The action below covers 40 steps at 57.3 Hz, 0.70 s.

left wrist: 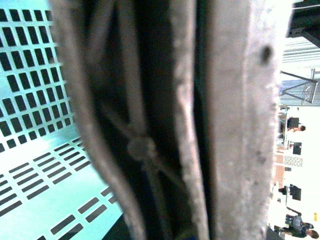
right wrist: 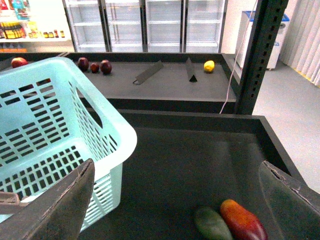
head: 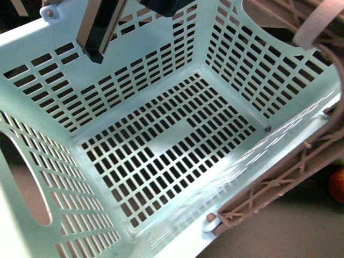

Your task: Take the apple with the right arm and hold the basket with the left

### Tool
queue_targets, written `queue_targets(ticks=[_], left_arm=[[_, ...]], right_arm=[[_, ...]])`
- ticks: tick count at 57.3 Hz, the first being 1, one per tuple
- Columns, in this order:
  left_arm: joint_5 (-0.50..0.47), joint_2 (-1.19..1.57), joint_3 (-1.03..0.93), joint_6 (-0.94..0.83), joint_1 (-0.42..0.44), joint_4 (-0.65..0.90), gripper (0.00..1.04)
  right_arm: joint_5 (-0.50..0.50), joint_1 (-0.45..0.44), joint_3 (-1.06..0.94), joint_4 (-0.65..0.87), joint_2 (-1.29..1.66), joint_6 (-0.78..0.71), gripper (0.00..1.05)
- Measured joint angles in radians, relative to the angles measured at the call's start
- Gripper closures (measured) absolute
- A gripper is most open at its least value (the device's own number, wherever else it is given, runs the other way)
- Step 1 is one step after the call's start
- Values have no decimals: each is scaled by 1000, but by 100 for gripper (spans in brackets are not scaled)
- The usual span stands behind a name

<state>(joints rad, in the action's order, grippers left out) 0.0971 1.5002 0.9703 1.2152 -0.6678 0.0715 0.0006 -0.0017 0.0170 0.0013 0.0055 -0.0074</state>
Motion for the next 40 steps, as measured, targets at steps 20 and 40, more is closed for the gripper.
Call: queue_targets(ticks=[20, 40], left_arm=[[22, 8, 29, -68, -33, -7, 89], [23, 8, 29, -70, -33, -8, 89]], right_arm=[[0, 0, 0, 0, 0, 0, 9], [0, 0, 0, 0, 0, 0, 9]])
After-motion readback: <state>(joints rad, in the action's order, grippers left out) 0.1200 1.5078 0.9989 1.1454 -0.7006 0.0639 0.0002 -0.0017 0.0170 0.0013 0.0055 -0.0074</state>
